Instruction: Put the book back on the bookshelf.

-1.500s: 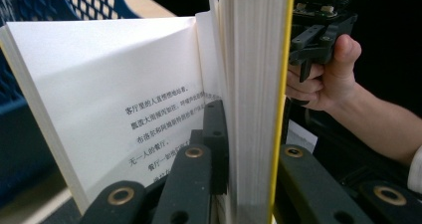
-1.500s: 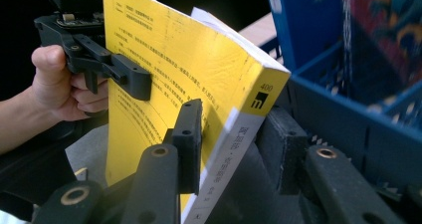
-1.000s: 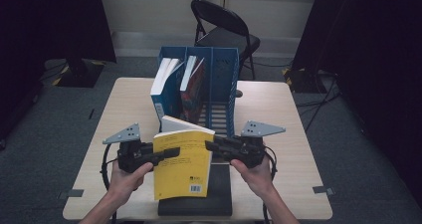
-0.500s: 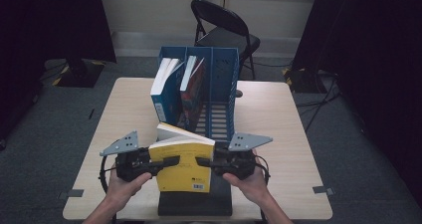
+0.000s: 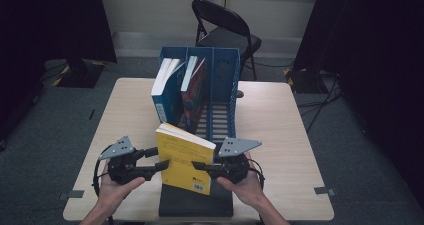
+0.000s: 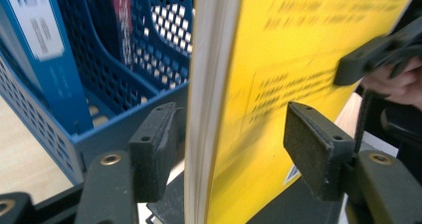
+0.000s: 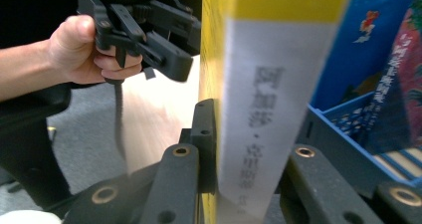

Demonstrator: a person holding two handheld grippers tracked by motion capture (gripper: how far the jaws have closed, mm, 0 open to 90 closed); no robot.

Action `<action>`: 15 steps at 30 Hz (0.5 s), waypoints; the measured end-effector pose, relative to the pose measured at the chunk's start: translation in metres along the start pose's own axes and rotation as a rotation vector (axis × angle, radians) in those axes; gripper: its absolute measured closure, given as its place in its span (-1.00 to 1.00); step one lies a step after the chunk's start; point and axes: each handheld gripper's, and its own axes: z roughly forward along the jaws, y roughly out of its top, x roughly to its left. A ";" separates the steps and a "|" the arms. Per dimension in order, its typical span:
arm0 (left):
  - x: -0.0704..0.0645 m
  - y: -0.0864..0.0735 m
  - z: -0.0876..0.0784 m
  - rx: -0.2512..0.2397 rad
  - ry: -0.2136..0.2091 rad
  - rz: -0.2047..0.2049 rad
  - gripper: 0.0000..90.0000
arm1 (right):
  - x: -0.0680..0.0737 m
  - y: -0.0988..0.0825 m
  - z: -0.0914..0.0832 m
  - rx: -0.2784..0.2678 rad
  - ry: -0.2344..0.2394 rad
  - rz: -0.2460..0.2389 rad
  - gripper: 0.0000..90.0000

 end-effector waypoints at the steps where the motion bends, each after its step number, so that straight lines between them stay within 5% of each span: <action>1: 0.001 -0.001 0.004 0.014 -0.003 -0.007 -0.21 | -0.001 0.000 0.000 0.002 -0.003 -0.003 0.67; 7: 0.001 -0.005 0.015 0.038 -0.003 -0.012 -0.28 | -0.006 0.000 -0.012 0.012 -0.041 -0.037 0.68; 15: -0.001 -0.006 0.030 0.057 -0.015 0.021 -0.10 | -0.005 -0.008 -0.015 0.006 -0.026 0.008 0.43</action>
